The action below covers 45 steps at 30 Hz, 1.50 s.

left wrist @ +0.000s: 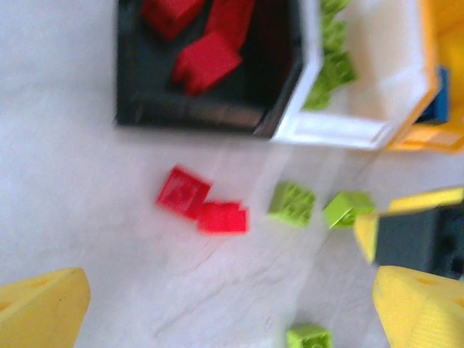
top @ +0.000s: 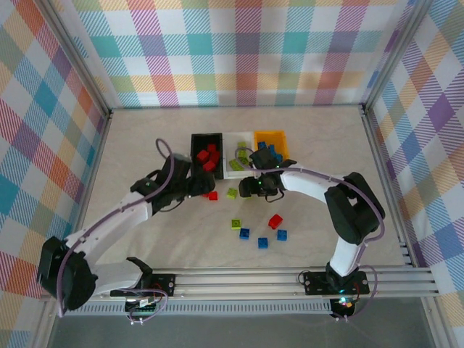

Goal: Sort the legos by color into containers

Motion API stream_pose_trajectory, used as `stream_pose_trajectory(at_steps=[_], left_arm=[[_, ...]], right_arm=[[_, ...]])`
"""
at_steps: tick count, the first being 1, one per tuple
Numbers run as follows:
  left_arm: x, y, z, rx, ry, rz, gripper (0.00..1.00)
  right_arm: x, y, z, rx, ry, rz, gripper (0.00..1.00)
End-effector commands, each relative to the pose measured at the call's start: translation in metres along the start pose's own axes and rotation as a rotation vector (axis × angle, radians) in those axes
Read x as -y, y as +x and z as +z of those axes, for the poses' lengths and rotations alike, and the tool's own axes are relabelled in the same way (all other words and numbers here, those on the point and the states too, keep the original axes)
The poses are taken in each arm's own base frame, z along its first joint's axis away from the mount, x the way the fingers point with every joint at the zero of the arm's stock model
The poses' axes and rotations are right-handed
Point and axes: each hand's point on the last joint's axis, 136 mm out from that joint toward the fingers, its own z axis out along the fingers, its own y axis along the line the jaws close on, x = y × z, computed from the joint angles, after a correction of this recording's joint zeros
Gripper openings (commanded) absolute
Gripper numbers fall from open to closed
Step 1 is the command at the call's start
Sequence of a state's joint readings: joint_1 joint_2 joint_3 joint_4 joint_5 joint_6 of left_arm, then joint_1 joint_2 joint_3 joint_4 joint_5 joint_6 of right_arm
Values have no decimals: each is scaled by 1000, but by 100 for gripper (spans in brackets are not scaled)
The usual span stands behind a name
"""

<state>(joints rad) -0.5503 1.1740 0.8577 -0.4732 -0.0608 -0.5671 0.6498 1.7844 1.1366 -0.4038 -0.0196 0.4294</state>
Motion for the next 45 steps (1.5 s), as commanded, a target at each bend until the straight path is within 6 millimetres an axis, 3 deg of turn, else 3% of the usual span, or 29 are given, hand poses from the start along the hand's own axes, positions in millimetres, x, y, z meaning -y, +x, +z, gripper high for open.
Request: stream_pose_trajectory(at_steps=[1,7,12,17,21,26,34,38,42,45], left_arm=[[-16,16,-3,-7,-19,-76,100],[-35,34,-6,-19,-56,-84,100],[-39,35,-7,-19,-69,-77,100],[-40,36,-6,-22,-73,-69,100],[-38,38,-6,-33,-61,-61,100],[-37,44,-4,-61,-51,-53,100],[-39,54,-3,-103,-51,-50,100],[-38,56,-4,-115,-43,-47,100],[-37,55,-6,-113,-40,-42,100],[-35,54,-6,-111,-31,-44,100]], right_arm=[[-4,-8,7,10,33,-24,71],[-5,-3,20,-24,90,-53,62],[-8,-1,20,-29,103,-64,47],[-15,-10,5,14,77,-78,37],[-24,-22,-22,71,55,-95,35],[-36,-56,-45,121,38,-110,36],[-32,-121,-27,162,76,-65,41],[-36,-147,-24,190,76,-75,56],[-46,-156,-45,238,48,-92,68],[-43,-144,-57,238,44,-88,72]])
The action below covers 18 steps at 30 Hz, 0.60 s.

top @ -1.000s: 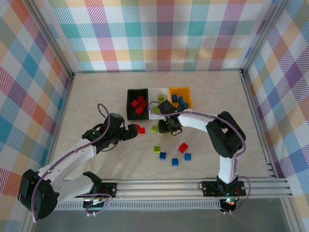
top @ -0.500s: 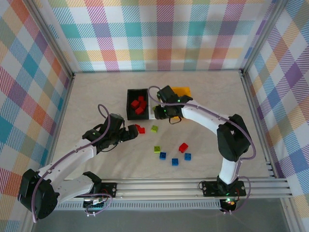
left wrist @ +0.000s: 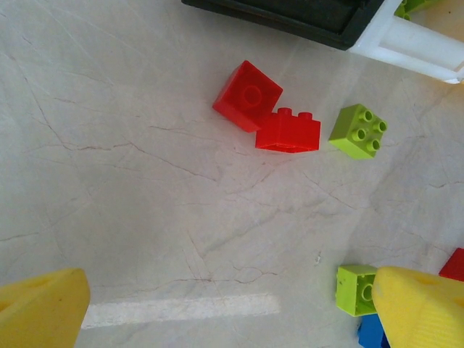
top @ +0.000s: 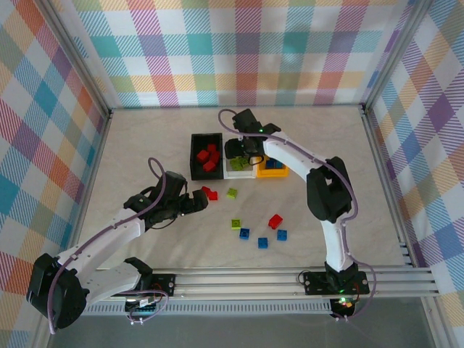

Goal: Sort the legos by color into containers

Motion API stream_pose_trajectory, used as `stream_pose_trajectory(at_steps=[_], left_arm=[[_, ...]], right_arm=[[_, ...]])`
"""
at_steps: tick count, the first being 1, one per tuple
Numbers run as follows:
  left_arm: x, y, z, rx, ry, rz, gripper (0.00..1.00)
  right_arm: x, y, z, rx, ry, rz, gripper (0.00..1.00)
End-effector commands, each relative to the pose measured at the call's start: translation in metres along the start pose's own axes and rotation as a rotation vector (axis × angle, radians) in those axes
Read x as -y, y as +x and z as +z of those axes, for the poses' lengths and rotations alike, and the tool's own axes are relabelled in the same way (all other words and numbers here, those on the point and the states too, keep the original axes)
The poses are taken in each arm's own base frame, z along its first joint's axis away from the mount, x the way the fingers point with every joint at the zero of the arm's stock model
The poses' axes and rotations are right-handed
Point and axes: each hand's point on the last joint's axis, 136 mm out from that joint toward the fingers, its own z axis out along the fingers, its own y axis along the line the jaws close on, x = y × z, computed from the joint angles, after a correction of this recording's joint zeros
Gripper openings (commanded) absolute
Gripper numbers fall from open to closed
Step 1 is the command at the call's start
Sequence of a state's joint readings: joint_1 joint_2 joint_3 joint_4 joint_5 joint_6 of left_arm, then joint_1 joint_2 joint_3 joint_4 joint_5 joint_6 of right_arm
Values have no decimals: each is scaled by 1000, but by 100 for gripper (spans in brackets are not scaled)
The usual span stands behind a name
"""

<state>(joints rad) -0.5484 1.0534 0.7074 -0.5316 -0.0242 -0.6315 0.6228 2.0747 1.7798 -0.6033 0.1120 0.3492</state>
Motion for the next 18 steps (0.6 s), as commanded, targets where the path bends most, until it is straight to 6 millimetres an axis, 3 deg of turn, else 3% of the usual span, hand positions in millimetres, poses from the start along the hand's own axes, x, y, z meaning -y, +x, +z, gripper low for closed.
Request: stream_pose_trajectory(at_steps=[1,4,12,18], left_arm=[[-3,6,-2,-22,0,18,100],[-3,6,-2,-22,1,18,100],[-5,7,1,-25,-1,12,100],[-9,11,7,-31,-2,-5,100]], right_arm=[[-5,1,-39,34,-26,-15,73],[4,34,-49,-9,-31,7,74],[49,166,-65,-241,30,94,76],[76,238,-74,-365,89,163,78]])
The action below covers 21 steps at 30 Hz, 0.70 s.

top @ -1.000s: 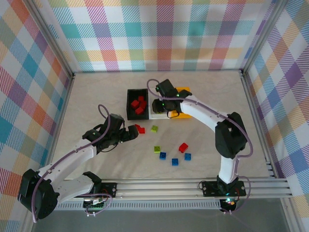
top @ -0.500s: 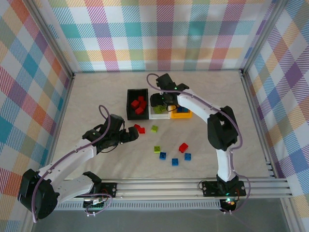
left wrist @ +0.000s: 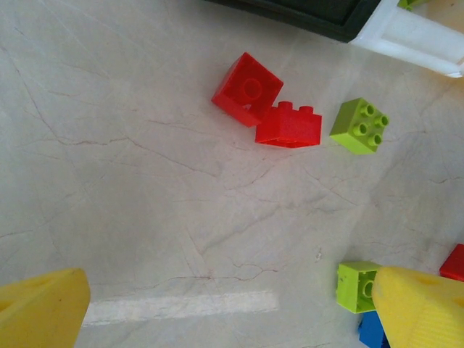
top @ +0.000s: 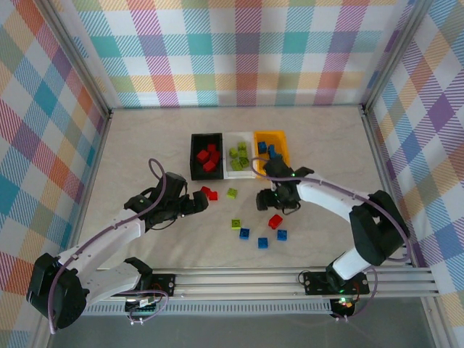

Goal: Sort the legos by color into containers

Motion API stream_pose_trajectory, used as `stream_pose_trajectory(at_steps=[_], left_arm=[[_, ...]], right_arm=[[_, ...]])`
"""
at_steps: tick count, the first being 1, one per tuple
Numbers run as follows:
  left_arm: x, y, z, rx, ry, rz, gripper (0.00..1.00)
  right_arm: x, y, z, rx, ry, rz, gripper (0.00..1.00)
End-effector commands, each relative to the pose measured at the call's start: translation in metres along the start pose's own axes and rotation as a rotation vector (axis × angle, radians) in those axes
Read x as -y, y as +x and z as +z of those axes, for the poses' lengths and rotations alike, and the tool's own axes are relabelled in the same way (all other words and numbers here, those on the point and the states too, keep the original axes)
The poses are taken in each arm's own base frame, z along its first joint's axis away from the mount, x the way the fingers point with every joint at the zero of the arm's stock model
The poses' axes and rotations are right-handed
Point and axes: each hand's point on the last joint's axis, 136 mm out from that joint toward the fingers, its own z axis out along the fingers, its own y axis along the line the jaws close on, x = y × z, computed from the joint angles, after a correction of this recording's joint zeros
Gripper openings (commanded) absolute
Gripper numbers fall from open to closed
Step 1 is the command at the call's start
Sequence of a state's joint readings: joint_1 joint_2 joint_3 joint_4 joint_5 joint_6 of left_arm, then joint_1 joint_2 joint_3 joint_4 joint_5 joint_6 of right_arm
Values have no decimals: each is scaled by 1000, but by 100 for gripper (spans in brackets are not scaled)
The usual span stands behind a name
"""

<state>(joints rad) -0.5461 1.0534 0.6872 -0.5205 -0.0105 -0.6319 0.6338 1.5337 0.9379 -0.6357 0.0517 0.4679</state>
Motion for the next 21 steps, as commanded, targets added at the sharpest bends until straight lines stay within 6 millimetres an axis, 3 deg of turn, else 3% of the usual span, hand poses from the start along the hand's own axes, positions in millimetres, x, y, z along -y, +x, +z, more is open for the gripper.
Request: stream_pose_trajectory(at_steps=[1,5,14,21], left_arm=[[-7,6,5,-17,-4,-7,100],[-7,8,8,-23,-2,-14,100],[-11,11,11,-39,-16,-14,100],[-14,12,11,-38,-20,-14,100]], right_arm=[[7,26,-1,-41,2,52,79],[9,36,8,-72,-2,63,80],[-2,33,16,-87,-12,35,73],[-3,53,24,-155,18,9,71]])
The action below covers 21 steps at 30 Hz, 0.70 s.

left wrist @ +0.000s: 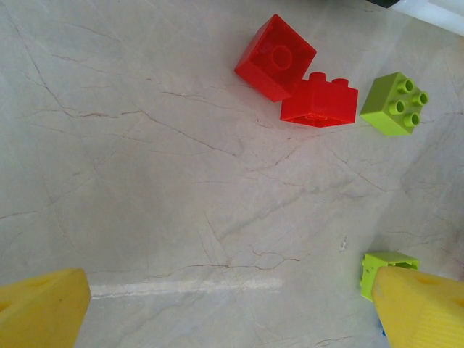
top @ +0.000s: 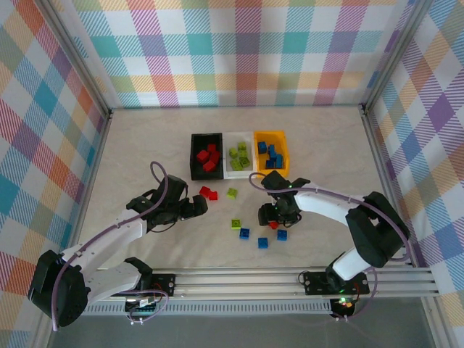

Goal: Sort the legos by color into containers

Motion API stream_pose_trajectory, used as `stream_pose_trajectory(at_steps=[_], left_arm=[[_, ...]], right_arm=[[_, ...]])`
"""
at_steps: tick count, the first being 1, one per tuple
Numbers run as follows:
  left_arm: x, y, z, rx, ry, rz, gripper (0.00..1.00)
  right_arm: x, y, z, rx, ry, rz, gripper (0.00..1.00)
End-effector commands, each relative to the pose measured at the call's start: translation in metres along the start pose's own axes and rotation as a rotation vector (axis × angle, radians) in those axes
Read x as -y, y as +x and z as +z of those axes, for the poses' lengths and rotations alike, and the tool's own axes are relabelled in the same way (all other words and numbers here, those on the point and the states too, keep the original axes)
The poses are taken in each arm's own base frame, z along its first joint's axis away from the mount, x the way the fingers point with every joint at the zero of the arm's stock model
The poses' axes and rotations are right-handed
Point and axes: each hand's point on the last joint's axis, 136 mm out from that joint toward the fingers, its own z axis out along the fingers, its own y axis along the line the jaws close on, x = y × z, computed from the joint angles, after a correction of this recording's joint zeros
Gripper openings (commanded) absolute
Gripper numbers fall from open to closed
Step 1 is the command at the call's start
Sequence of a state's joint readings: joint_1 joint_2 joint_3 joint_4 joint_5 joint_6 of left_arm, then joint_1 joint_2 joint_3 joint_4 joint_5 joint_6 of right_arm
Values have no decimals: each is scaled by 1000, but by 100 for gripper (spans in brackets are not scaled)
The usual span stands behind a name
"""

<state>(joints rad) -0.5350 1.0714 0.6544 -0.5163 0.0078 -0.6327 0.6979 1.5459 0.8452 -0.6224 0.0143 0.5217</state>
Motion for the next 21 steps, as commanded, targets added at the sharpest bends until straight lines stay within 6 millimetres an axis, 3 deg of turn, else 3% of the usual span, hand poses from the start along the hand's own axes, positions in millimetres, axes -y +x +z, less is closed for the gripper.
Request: stream_pose_trajectory(at_steps=[1,9,13,16,21], left_arm=[[-3,1,2,5,3,-5,100],[-6,3,4,-8,-6,-5,100],[-7,4,2,-10,-11,-4,100],[-11,3,1,-4,-26,-4,100],[-23,7,2,-12,-73,-16,100]], right_arm=[[1,9,6,-46,17,15,70],[-5,-3,3,12,-3,-6,54],[-17,-16,-12,70,-53,-47,47],[-34,-38,-37,149,-104,-105,45],[-84,-98,-82,284,-207,-179,44]])
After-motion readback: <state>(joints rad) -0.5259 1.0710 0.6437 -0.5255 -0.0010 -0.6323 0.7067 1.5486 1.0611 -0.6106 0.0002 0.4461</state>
